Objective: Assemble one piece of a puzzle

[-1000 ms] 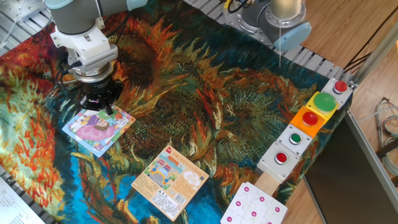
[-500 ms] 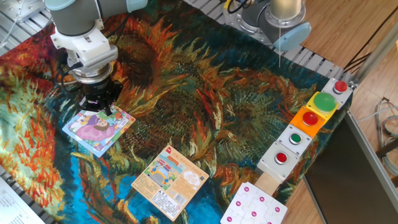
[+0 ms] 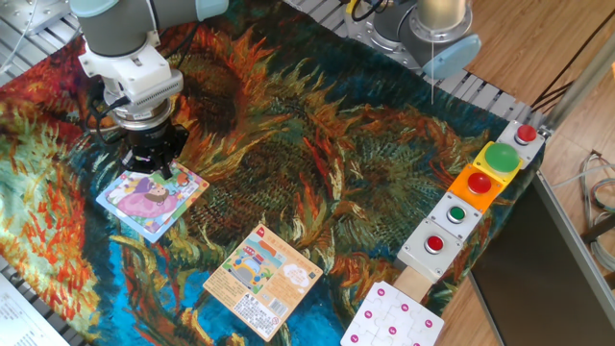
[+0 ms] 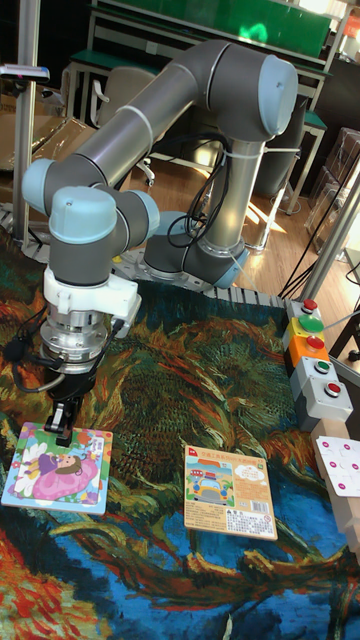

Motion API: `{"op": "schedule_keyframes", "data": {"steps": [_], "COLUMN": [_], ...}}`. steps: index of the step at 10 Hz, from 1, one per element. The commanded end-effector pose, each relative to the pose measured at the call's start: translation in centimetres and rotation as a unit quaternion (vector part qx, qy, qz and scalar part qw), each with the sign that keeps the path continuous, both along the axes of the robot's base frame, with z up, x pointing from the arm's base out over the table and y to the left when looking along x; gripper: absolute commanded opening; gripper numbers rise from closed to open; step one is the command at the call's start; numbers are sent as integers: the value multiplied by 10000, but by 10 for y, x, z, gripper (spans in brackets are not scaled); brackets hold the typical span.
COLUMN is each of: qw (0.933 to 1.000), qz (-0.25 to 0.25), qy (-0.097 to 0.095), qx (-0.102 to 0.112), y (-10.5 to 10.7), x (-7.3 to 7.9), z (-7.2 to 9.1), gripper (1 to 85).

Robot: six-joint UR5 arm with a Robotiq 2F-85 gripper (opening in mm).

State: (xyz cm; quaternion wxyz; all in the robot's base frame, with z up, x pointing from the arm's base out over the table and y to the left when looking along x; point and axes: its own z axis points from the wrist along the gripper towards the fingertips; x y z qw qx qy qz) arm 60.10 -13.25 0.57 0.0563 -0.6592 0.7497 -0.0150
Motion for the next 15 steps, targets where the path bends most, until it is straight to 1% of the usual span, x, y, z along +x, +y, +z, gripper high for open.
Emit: {"op": "schedule_keyframes", "data": {"steps": [1,5,6,8,11,13,14,15], "qw": [10000,10000,9999,9994,9991,9980,9968,9961], "qz": [-27,-56,-77,-320,-424,-624,-787,-870], "qy": [7,39,71,100,3,-56,-126,-121], "qx": [54,26,21,92,30,57,68,79], "y": [1,1,1,7,3,3,3,3], "x": [1,7,7,6,13,17,21,21], "z": [3,9,13,21,25,26,26,26], "gripper": [13,13,13,13,13,13,13,13]}}
